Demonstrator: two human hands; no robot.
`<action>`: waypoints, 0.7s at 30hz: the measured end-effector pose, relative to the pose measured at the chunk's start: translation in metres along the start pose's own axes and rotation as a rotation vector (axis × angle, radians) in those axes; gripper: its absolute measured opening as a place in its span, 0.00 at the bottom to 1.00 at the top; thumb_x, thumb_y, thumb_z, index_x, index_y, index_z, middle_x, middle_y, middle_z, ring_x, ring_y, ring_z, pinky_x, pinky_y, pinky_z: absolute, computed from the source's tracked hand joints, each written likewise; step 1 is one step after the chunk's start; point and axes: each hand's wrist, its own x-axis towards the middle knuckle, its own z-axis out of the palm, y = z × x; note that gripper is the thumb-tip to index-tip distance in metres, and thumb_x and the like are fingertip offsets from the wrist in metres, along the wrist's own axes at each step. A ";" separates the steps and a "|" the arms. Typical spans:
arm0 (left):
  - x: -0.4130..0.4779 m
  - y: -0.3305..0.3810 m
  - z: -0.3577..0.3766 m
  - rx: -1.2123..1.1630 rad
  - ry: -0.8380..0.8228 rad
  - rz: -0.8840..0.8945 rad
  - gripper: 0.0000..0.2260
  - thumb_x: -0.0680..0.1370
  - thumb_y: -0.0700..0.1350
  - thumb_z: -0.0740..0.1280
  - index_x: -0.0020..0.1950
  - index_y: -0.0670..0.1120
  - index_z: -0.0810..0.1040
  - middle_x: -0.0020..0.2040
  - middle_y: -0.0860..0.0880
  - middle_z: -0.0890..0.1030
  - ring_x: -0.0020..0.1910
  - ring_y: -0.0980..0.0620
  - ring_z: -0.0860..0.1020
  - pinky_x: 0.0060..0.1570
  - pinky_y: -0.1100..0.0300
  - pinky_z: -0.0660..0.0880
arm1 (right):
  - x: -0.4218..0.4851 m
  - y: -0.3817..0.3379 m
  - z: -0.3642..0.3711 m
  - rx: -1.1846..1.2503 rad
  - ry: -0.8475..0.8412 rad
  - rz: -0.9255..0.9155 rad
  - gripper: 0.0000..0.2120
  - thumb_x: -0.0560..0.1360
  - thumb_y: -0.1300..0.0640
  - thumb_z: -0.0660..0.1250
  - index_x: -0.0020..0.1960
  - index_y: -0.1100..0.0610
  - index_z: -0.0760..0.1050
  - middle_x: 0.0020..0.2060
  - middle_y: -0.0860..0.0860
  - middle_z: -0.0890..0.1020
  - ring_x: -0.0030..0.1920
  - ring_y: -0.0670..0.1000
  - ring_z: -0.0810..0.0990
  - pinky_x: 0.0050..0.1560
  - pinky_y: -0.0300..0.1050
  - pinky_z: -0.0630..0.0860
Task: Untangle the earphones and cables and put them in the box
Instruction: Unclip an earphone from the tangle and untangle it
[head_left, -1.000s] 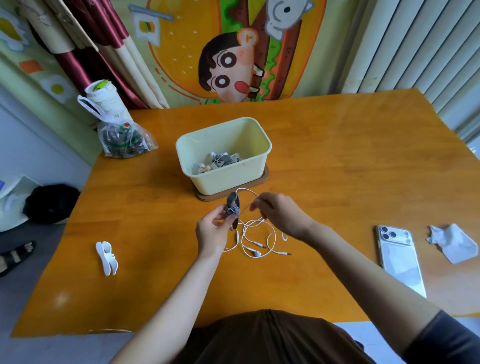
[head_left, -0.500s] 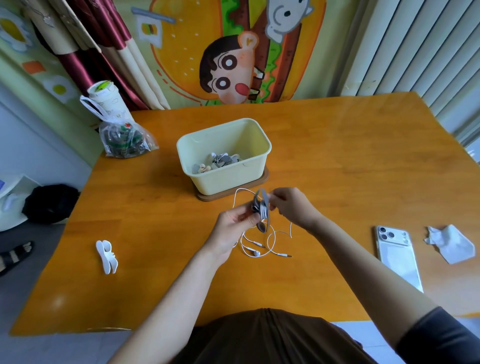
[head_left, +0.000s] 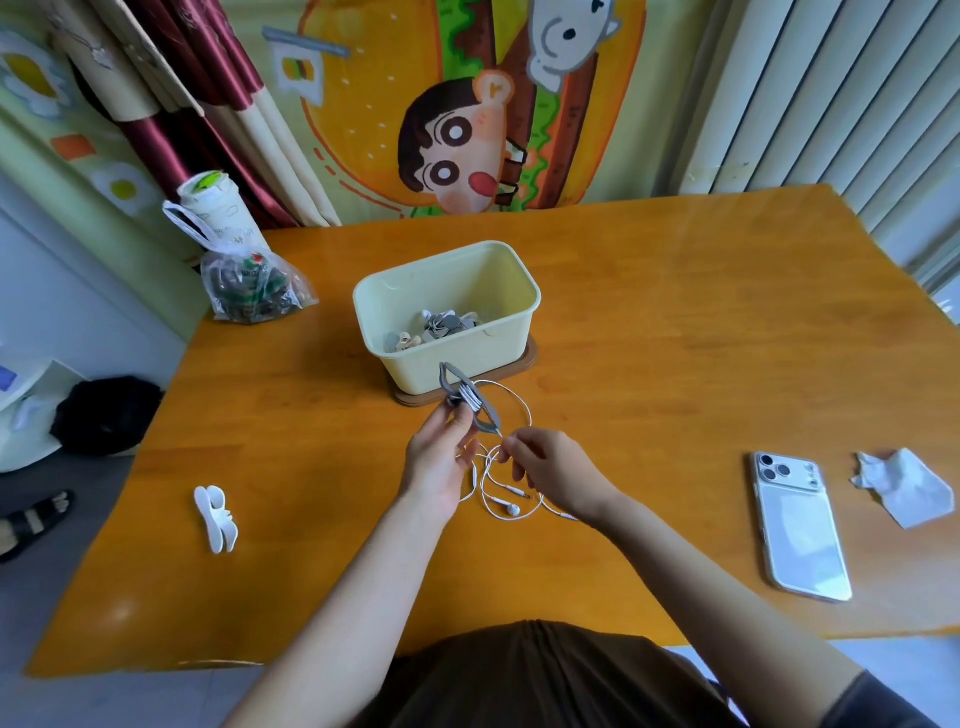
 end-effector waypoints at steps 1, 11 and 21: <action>0.001 -0.002 -0.001 0.008 0.036 0.014 0.07 0.78 0.41 0.66 0.52 0.50 0.80 0.47 0.48 0.82 0.48 0.51 0.77 0.46 0.60 0.71 | -0.002 -0.003 0.003 -0.014 -0.005 -0.024 0.13 0.81 0.56 0.56 0.41 0.55 0.75 0.28 0.45 0.74 0.26 0.42 0.70 0.29 0.31 0.65; 0.005 -0.016 -0.027 0.720 -0.007 0.283 0.11 0.75 0.40 0.70 0.57 0.45 0.82 0.47 0.49 0.84 0.47 0.53 0.81 0.48 0.63 0.76 | 0.004 -0.017 -0.013 -0.172 -0.008 -0.110 0.13 0.79 0.57 0.59 0.44 0.58 0.80 0.29 0.42 0.76 0.26 0.37 0.73 0.29 0.31 0.66; -0.012 -0.009 -0.019 0.699 -0.292 0.277 0.10 0.76 0.41 0.69 0.56 0.50 0.81 0.49 0.56 0.84 0.50 0.63 0.80 0.49 0.73 0.72 | 0.020 -0.012 -0.041 -0.280 0.170 -0.096 0.11 0.78 0.52 0.63 0.41 0.53 0.81 0.30 0.43 0.78 0.26 0.41 0.72 0.28 0.33 0.65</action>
